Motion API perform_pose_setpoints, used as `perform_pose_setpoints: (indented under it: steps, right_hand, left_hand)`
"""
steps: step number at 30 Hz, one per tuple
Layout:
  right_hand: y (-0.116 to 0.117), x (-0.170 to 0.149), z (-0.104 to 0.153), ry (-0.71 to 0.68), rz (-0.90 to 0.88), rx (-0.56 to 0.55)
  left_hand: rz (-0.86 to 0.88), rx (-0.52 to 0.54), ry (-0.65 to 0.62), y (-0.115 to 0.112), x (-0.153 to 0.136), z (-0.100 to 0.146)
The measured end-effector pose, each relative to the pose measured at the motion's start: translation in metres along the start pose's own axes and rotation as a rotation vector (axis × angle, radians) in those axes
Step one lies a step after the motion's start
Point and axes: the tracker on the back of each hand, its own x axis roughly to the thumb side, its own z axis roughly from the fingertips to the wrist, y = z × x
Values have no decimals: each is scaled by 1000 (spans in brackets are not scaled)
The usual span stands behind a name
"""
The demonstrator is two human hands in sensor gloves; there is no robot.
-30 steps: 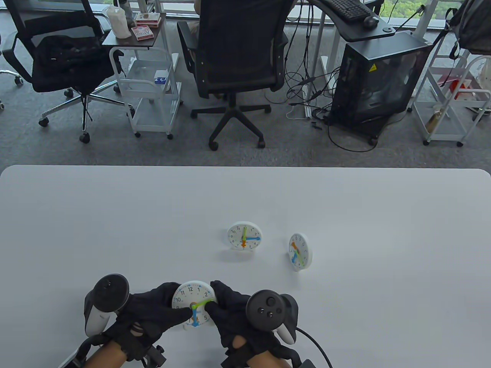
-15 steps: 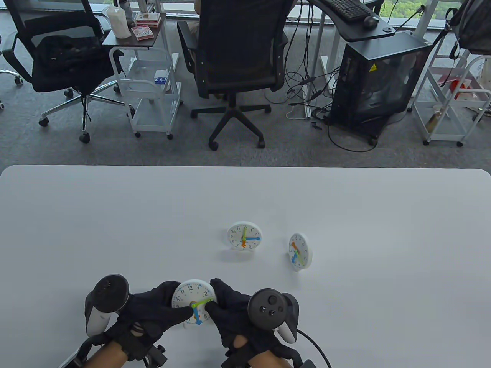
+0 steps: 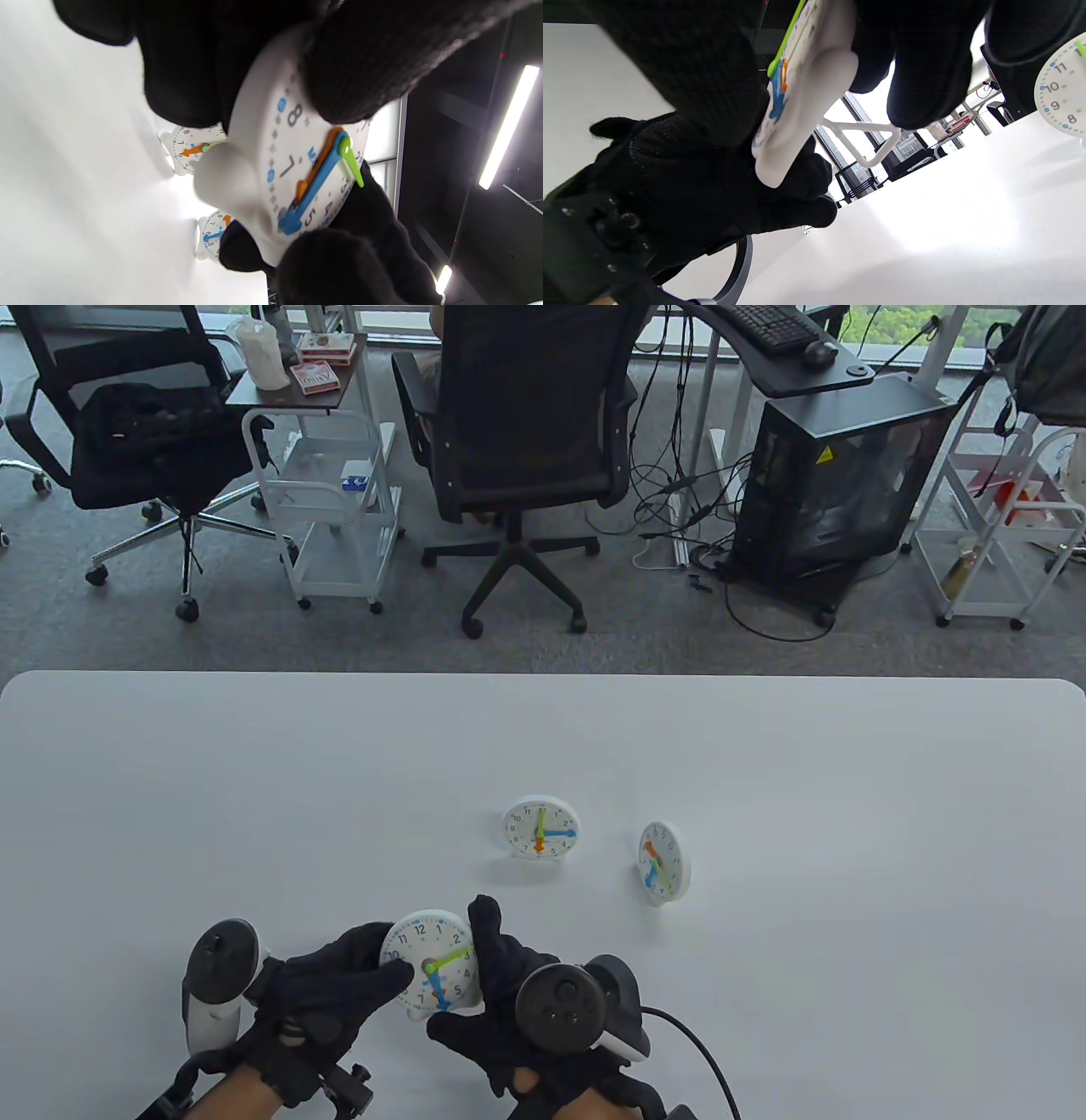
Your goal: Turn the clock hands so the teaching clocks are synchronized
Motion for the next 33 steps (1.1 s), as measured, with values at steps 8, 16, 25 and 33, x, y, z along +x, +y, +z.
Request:
perform_pose_setpoints:
  steps: [8,16,25,33]
  right_hand:
    - [-1,2,0,-15,44,-36]
    - [-2,1,0,-6,16,-21]
    - [-2,0,0,-16,-3,-11]
    - [-3,0,-1,-26,-14,-15]
  left_hand:
    - [17,8,-9,0,1,1]
    - [19,8,-6,0,1,2]
    - [18,3,-3,0,2,3]
    - [10,5,-1,0,2,3]
